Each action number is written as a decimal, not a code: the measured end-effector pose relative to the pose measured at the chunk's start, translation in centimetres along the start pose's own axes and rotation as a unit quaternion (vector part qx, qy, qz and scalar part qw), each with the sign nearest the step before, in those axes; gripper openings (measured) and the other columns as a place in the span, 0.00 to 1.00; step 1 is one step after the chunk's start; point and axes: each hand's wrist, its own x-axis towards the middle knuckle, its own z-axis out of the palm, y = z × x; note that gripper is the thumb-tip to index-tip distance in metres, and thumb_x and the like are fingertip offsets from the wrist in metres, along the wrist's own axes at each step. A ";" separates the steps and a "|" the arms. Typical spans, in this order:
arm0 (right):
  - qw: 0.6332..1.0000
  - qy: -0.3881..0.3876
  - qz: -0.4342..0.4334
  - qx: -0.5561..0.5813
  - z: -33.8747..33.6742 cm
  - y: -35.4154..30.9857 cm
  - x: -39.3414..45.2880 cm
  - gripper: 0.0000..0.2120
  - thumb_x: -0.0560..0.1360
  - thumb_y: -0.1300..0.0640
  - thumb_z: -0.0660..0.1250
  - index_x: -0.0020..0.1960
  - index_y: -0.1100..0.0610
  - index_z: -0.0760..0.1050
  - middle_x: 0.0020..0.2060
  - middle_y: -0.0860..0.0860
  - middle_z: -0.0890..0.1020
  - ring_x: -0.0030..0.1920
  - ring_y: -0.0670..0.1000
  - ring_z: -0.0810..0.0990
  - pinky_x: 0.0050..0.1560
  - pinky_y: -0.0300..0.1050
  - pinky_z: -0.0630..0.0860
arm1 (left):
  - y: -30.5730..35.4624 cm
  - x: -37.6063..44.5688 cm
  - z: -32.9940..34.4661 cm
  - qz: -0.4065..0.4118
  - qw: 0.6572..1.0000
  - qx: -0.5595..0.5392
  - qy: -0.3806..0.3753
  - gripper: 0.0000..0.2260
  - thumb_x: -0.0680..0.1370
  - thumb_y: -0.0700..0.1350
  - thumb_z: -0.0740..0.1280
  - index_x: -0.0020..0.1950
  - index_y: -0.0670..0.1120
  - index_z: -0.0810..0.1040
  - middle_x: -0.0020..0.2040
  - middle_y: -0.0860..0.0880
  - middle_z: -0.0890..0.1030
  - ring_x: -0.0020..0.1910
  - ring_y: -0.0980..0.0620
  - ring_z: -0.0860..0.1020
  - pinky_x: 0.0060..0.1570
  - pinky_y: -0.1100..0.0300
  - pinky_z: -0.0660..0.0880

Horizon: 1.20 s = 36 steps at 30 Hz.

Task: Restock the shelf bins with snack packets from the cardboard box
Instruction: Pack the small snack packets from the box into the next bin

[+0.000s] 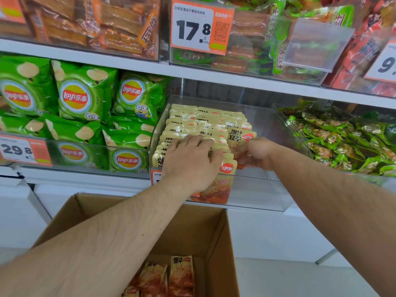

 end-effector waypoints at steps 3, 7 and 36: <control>0.998 0.033 -0.008 -0.047 -0.1 -0.6 -2.1 0.06 0.77 0.58 0.69 0.53 0.58 0.77 0.44 0.54 0.83 0.40 0.53 0.82 0.39 0.43 0.75 | 0.1 0.0 -0.5 0.001 1.000 -0.009 -0.017 0.24 0.83 0.60 0.47 0.77 0.55 0.64 0.78 0.54 0.62 0.78 0.52 0.56 0.77 0.49 0.47; 0.983 0.137 -0.039 -0.113 0.3 -1.6 -5.6 0.08 0.75 0.57 0.69 0.45 0.60 0.72 0.45 0.57 0.78 0.41 0.53 0.77 0.37 0.46 0.71 | 0.1 0.1 -1.8 -0.018 0.996 -0.066 -0.052 0.24 0.82 0.60 0.50 0.76 0.54 0.65 0.78 0.53 0.62 0.77 0.53 0.57 0.77 0.49 0.46; 0.883 -0.206 -0.139 -0.397 37.4 18.0 -8.5 0.04 0.73 0.53 0.63 0.44 0.50 0.76 0.46 0.52 0.82 0.47 0.57 0.81 0.42 0.48 0.80 | -22.5 -14.9 -1.3 -0.189 0.954 -0.106 -0.209 0.10 0.78 0.46 0.64 0.59 0.54 0.77 0.48 0.59 0.76 0.47 0.59 0.76 0.42 0.69 0.68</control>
